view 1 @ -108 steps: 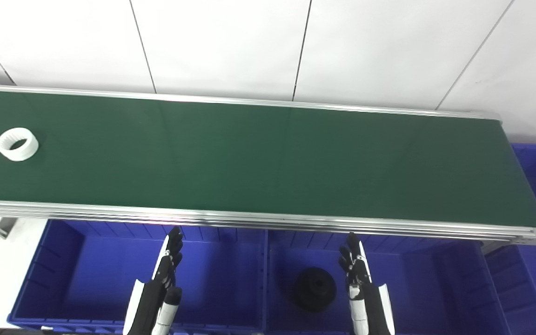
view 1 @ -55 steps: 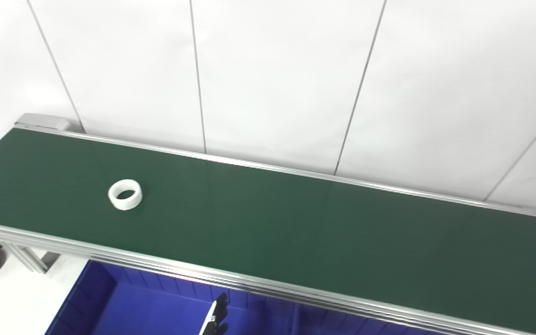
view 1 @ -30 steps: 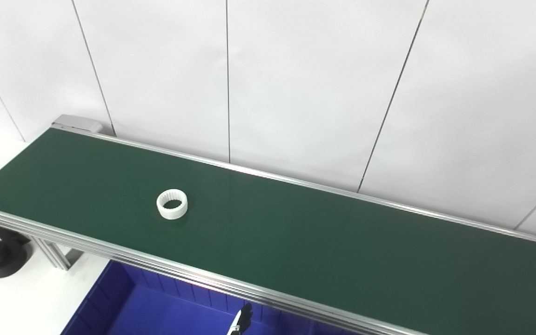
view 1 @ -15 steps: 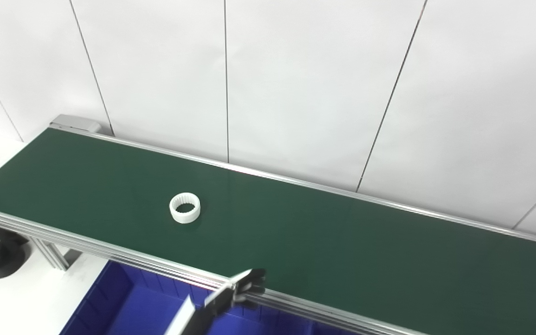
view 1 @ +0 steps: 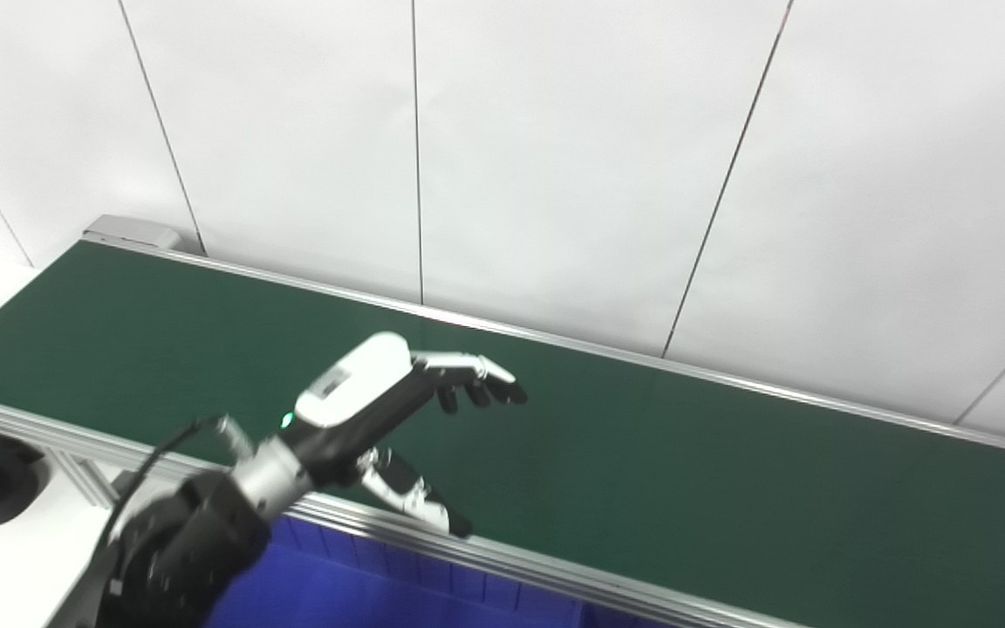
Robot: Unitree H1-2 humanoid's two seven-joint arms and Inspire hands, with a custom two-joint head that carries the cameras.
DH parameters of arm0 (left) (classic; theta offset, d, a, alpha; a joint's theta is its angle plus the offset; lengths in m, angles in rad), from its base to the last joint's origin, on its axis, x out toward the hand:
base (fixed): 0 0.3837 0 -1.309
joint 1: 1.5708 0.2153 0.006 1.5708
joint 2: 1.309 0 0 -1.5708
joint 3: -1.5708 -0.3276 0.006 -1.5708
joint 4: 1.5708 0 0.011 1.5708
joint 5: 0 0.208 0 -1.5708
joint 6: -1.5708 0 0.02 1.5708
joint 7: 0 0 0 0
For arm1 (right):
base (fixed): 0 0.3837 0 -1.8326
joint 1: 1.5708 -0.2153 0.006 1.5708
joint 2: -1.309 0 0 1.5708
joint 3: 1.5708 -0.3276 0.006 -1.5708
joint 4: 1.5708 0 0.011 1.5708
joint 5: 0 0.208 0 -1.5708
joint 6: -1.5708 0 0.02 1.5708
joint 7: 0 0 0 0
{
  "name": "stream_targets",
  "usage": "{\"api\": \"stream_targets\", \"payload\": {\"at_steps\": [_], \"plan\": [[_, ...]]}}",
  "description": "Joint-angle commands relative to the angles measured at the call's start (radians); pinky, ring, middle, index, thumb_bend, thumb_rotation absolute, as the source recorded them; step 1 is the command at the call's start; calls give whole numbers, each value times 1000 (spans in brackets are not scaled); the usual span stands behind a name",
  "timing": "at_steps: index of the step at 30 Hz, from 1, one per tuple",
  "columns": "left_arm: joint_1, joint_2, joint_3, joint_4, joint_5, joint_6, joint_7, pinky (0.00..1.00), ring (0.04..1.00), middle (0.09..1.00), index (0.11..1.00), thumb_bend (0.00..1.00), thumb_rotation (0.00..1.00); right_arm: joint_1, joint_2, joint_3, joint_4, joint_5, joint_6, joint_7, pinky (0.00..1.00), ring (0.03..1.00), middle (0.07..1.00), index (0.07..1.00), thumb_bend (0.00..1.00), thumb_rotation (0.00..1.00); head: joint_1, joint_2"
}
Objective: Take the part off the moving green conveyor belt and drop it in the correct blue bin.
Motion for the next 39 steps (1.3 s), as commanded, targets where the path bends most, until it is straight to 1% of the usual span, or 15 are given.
{"api": "stream_targets", "payload": {"at_steps": [1,6,9,13,18,20,21,24,26,28,30,32,35,36,39], "plan": [[-54,48,-12,55,45,-66,10,553,678,736,739,1000,17,-6,4,3,-14,2,-55,-4,925,966,1000,1000,765,1000,0,1],[-154,85,-70,216,141,-133,13,596,719,747,758,1000,50,-20,2,6,-2,-1,-57,-5,922,970,1000,1000,749,1000,13,-13],[-201,85,-95,312,162,-170,27,623,729,748,750,1000,53,-29,1,9,8,5,-59,-5,928,975,1000,1000,738,1000,8,-13],[-256,86,-127,409,188,-188,22,649,743,752,731,1000,78,-24,8,11,-2,6,-57,-5,931,981,1000,1000,754,1000,0,-10],[-300,74,-169,536,269,-223,88,662,753,756,717,1000,84,-18,10,17,-7,-1,-58,-14,916,976,1000,1000,754,1000,-8,-8],[-305,62,-181,563,320,-215,129,675,761,760,709,1000,84,-15,10,20,-12,-4,-58,-14,917,976,1000,1000,757,1000,-12,-7],[-308,52,-188,585,349,-215,167,682,767,763,705,1000,89,-14,11,22,-13,-1,-58,-14,917,975,1000,1000,762,1000,-17,-6],[-316,30,-203,630,399,-214,240,681,768,761,694,1000,110,-11,11,25,-16,2,-58,-11,917,975,1000,1000,761,1000,-22,-5],[-322,19,-210,651,422,-206,266,699,782,770,699,1000,121,-7,13,27,-21,0,-58,-11,922,977,1000,1000,770,1000,-26,-1],[-335,2,-230,659,460,-174,254,722,797,777,703,1000,125,0,18,28,-29,5,-55,-10,920,977,1000,1000,790,1000,-29,2],[-350,-8,-252,671,494,-150,245,715,796,772,695,1000,123,3,21,29,-33,9,-55,-9,917,977,1000,1000,797,1000,-32,4],[-363,-6,-274,684,526,-138,244,693,786,764,687,1000,127,7,21,31,-36,7,-56,-9,912,977,1000,1000,795,1000,-35,7],[-373,-7,-291,703,551,-114,245,692,784,761,683,1000,113,15,22,33,-44,9,-54,-7,911,977,1000,1000,802,1000,-38,9],[-374,-9,-295,710,556,-106,250,696,786,761,682,1000,108,17,21,34,-47,12,-54,-5,913,978,1000,1000,805,1000,-40,9],[-376,-18,-302,739,586,-83,310,669,761,739,669,1000,70,22,20,35,-53,9,-53,-4,909,977,1000,1000,803,1000,-41,12]]}}
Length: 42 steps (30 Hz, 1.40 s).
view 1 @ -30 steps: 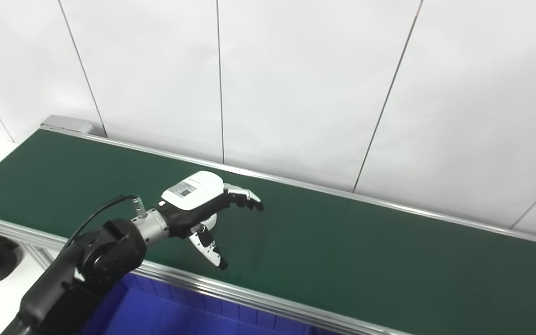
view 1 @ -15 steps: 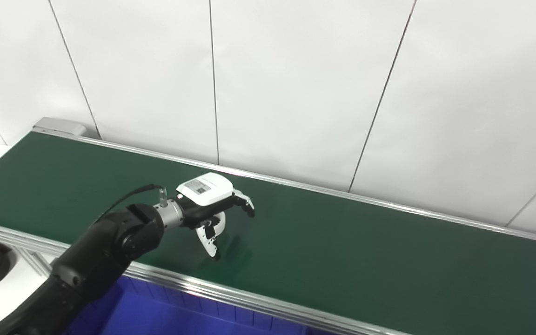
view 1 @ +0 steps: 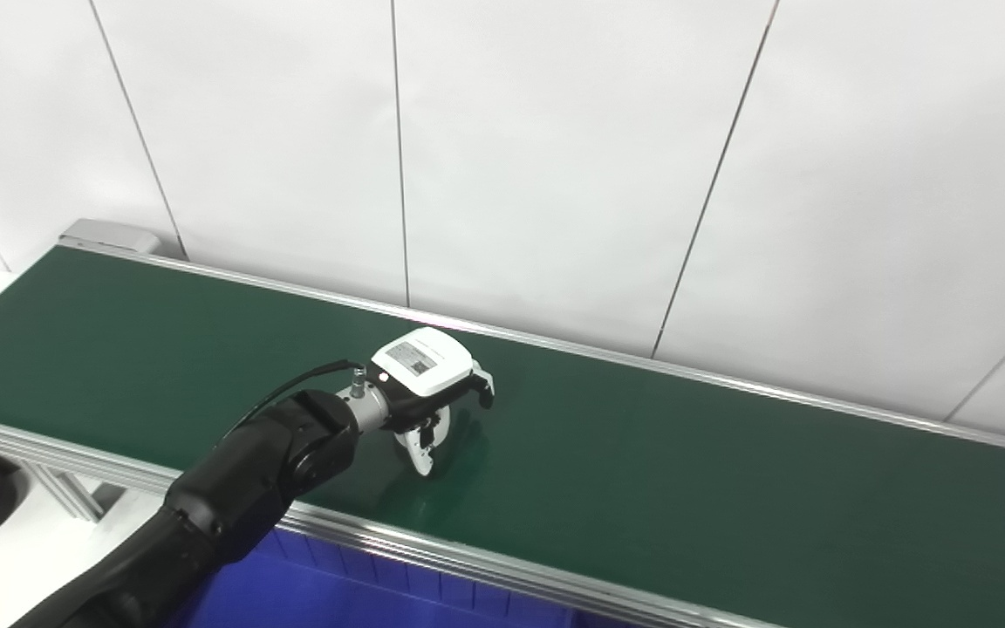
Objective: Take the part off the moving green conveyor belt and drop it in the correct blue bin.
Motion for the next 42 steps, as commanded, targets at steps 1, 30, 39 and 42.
{"api": "stream_targets", "payload": {"at_steps": [1,30,39,42], "plan": [[-36,4,3,2,29,35,69,658,753,736,667,1000,56,5,6,5,-42,5,-52,3,908,978,1000,1000,805,1000,0,5],[-61,-73,-102,144,-17,70,151,215,293,434,501,522,0,47,10,21,-118,9,-6,16,911,972,1000,1000,796,1000,-18,36],[-76,-77,-117,129,-54,64,181,192,271,433,498,522,0,48,10,28,-120,6,-5,13,910,975,1000,1000,809,1000,-25,40],[-74,-78,-113,97,-61,72,160,223,306,434,507,522,0,46,8,29,-119,7,-4,17,911,976,1000,1000,810,1000,-25,40]]}}
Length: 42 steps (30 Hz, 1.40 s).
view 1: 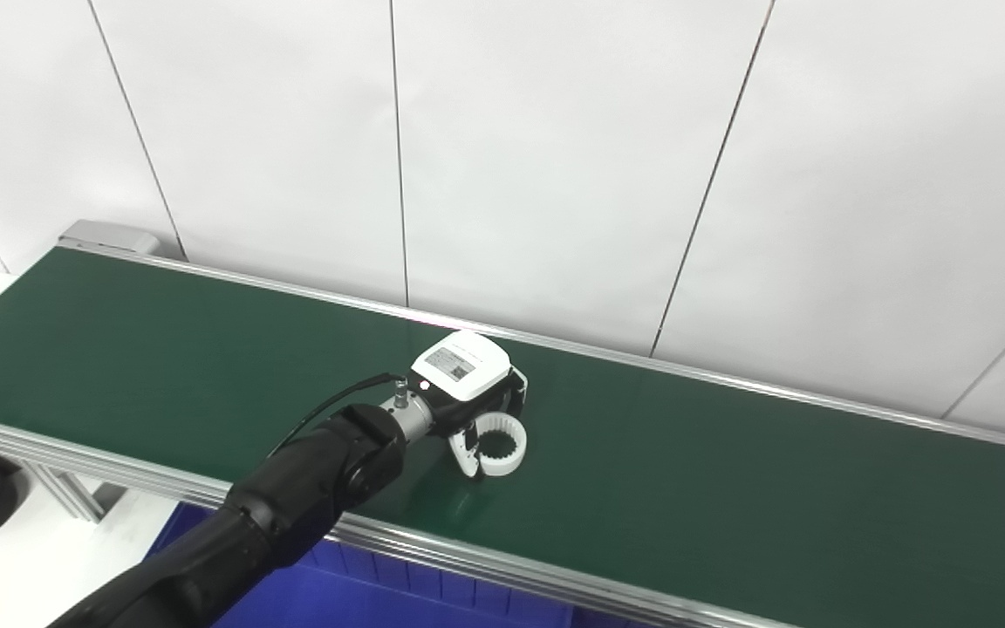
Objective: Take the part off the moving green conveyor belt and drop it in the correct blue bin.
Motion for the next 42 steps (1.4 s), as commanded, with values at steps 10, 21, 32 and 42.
{"api": "stream_targets", "payload": {"at_steps": [10,21,32,42], "plan": [[34,66,43,-319,5,51,-153,202,282,409,507,520,0,12,3,9,-61,15,16,16,922,975,1000,1000,804,1000,22,50],[222,160,184,-792,-20,86,-379,190,248,466,490,524,0,27,-4,6,-172,-4,99,12,900,967,1000,1000,871,1000,74,179],[501,189,300,-895,2,49,-392,159,226,475,485,526,0,25,-24,3,-243,50,171,30,918,965,1000,1000,857,1000,126,234],[667,200,370,-846,29,29,-343,180,255,402,510,519,0,18,-39,-5,-304,61,227,47,905,961,1000,1000,838,1000,152,276]]}}
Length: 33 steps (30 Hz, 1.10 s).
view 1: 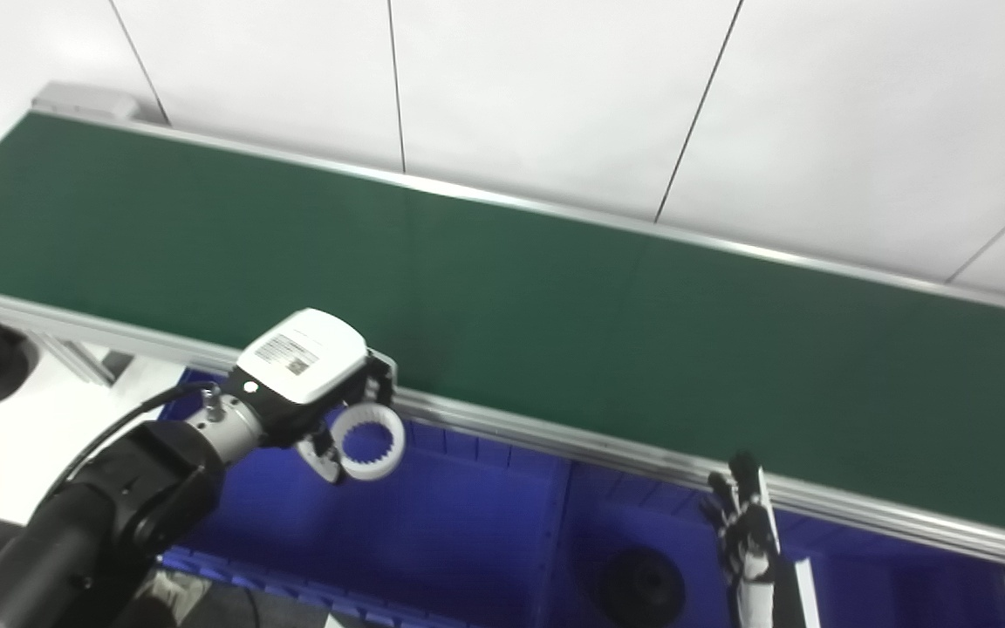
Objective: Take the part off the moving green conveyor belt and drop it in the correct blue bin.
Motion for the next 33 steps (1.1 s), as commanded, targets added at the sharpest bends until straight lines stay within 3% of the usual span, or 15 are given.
{"api": "stream_targets", "payload": {"at_steps": [1,9,13,15,16,17,18,19,23,33], "plan": [[6,10,20,2,4,-5,42,191,262,439,498,522,0,-3,3,0,-49,15,17,12,907,965,1000,1000,838,1000,1,0],[-6,-2,-27,48,17,-15,1,265,323,415,512,520,0,-21,11,-2,-41,10,30,4,906,955,1000,1000,869,1000,-20,-1],[-15,8,-58,53,42,-17,-33,382,394,423,516,520,0,-20,11,-3,-35,5,21,3,907,960,1000,1000,857,1000,-22,-2],[-15,5,-60,50,33,-1,-55,434,450,453,510,523,0,-20,11,-4,-33,0,17,1,898,958,1000,1000,850,1000,-27,-3],[-16,3,-61,39,25,22,-98,476,506,526,502,523,30,-19,13,-4,-35,-3,19,-1,895,957,1000,1000,855,1000,-28,-3],[-18,2,-62,27,25,40,-139,541,591,614,598,744,105,-18,13,-4,-37,-4,20,-1,892,955,1000,1000,860,1000,-29,-3],[-19,3,-64,15,27,52,-171,605,670,694,683,896,182,-17,14,-4,-38,-5,22,-2,890,954,1000,1000,863,1000,-29,-3],[-19,4,-65,6,29,58,-193,672,742,763,763,967,246,-18,14,-5,-37,-5,20,-2,889,953,1000,1000,867,1000,-30,-4],[-17,2,-59,-19,40,64,-229,781,822,838,851,1000,324,-21,12,-6,-36,-2,22,2,894,958,1000,1000,865,1000,-28,-6],[-8,-3,-45,-40,20,51,-214,750,799,823,841,1000,312,-25,12,-3,-17,-9,6,3,894,952,1000,1000,864,1000,-35,-9]]}}
